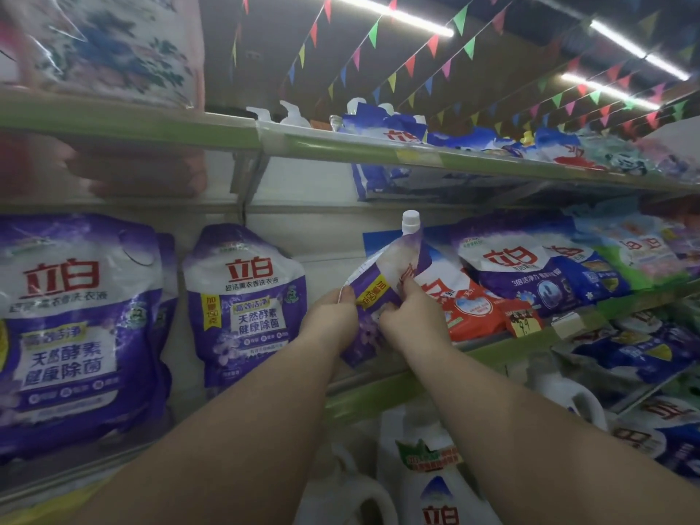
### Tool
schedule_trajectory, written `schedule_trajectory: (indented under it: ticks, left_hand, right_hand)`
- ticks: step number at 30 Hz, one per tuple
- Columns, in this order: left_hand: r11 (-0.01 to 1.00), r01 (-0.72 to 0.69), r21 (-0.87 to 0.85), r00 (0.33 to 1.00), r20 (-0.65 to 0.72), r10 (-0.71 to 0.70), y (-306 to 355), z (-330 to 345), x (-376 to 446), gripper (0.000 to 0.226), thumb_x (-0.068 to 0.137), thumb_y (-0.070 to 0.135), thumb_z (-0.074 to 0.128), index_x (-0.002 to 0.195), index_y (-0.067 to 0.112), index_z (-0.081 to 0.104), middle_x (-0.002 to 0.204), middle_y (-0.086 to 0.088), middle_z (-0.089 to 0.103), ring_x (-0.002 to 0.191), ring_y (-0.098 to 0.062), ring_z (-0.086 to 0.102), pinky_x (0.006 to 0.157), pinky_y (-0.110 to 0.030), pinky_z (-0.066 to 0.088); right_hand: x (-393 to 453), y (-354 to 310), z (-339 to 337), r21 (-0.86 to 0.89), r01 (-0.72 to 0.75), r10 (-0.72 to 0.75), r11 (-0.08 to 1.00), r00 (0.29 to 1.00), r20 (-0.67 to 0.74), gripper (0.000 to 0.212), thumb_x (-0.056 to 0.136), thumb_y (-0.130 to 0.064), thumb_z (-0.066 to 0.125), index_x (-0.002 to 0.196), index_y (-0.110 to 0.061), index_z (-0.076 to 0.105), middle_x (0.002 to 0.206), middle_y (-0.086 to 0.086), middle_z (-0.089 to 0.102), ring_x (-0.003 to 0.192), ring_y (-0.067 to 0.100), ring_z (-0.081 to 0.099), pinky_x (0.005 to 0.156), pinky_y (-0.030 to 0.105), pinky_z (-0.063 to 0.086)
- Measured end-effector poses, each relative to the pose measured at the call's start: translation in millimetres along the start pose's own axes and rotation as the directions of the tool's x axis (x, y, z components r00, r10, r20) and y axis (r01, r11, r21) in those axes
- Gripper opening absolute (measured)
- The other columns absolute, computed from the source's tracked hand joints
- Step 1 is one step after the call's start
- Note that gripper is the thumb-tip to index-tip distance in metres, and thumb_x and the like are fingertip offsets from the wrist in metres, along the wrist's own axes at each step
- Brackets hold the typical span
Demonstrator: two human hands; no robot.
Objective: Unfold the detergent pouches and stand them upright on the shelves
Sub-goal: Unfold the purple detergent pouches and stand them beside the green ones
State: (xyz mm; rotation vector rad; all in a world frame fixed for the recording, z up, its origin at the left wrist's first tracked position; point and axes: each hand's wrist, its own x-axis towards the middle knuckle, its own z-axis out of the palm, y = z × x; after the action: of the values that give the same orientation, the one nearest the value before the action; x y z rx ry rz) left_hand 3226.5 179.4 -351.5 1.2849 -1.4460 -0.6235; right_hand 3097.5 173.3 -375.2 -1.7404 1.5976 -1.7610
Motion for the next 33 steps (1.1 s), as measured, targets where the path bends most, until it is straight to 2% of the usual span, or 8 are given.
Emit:
schedule_trajectory:
  ticks: [3,10,13,18,24,27,30,33]
  left_hand:
    - [0.999,0.017,-0.049,1.0,0.002,-0.017,-14,-7,16,0.045,0.095,0.067,0.037,0.104,0.032,0.063,0.107,-0.008,0.074,0.097,-0.031,0.075,0.09,-0.05,0.061]
    - [0.99,0.111,-0.089,0.994,0.009,-0.111,-22,-28,18,0.055,0.093,0.057,0.034,0.124,0.02,0.06,0.119,-0.017,0.07,0.108,-0.04,0.07,0.099,-0.054,0.056]
    - [0.963,0.178,-0.201,0.984,0.04,-0.173,-16,-44,8,0.029,0.104,0.028,0.044,0.112,0.01,0.065,0.134,-0.024,0.066,0.124,-0.042,0.064,0.108,-0.054,0.05]
    - [0.916,0.212,-0.342,0.977,0.044,-0.209,-28,-60,4,0.021,0.096,0.028,0.05,0.104,0.012,0.059,0.111,-0.015,0.068,0.097,-0.033,0.068,0.098,-0.056,0.058]
    - [0.891,0.196,-0.409,0.976,-0.008,-0.219,-33,-69,-4,0.013,0.1,0.014,0.053,0.097,0.01,0.065,0.1,-0.021,0.075,0.1,-0.039,0.073,0.096,-0.052,0.057]
    - [0.971,0.119,-0.209,0.988,-0.07,-0.136,-30,-68,0,0.038,0.104,0.021,0.047,0.132,0.001,0.061,0.12,-0.017,0.066,0.11,-0.036,0.066,0.105,-0.053,0.054]
    - [0.998,0.051,0.038,0.986,-0.163,-0.044,-21,-68,-15,0.039,0.105,0.012,0.057,0.143,0.001,0.053,0.144,-0.017,0.055,0.131,-0.034,0.057,0.107,-0.038,0.046]
    - [0.998,0.034,-0.055,0.993,-0.108,-0.04,-18,-70,-4,0.038,0.108,0.021,0.051,0.142,0.004,0.054,0.143,-0.018,0.056,0.128,-0.038,0.057,0.1,-0.041,0.05]
  right_hand:
    - [-2,-6,10,0.037,0.031,-0.031,0.999,1.0,0.001,0.06,0.103,-0.027,0.054,0.16,-0.037,0.036,0.128,0.001,0.068,0.114,0.026,0.065,0.095,0.045,0.058]
    - [-8,-26,24,0.051,0.088,-0.09,0.995,0.995,0.03,0.065,0.106,-0.023,0.049,0.165,-0.042,0.029,0.129,0.003,0.067,0.104,0.021,0.063,0.091,0.036,0.055]
    - [-10,-33,34,0.063,0.118,-0.121,0.991,0.992,0.047,0.066,0.107,-0.021,0.047,0.164,-0.047,0.027,0.118,0.001,0.067,0.095,0.016,0.064,0.073,0.031,0.054]
    - [-15,-44,50,0.151,0.125,-0.138,0.981,0.987,0.078,0.066,0.108,-0.015,0.046,0.159,-0.054,0.032,0.111,-0.005,0.065,0.082,0.016,0.066,0.052,0.018,0.049]
    - [-18,-48,64,0.092,0.176,-0.185,0.98,0.977,0.101,0.069,0.104,-0.015,0.052,0.161,-0.049,0.031,0.136,-0.008,0.062,0.113,0.012,0.062,0.093,0.038,0.061]
    - [-17,-45,65,0.136,0.168,-0.187,0.976,0.972,0.142,0.066,0.106,-0.024,0.051,0.157,-0.059,0.028,0.141,-0.01,0.058,0.119,0.013,0.061,0.097,0.045,0.061]
    - [-14,-42,67,0.219,0.143,-0.189,0.965,0.96,0.207,0.06,0.108,-0.033,0.049,0.15,-0.07,0.028,0.147,-0.011,0.054,0.121,0.014,0.062,0.093,0.046,0.063]
    - [-12,-41,65,0.259,0.077,-0.14,0.963,0.961,0.237,0.057,0.11,-0.033,0.047,0.152,-0.067,0.029,0.152,-0.01,0.05,0.124,0.017,0.061,0.095,0.046,0.062]
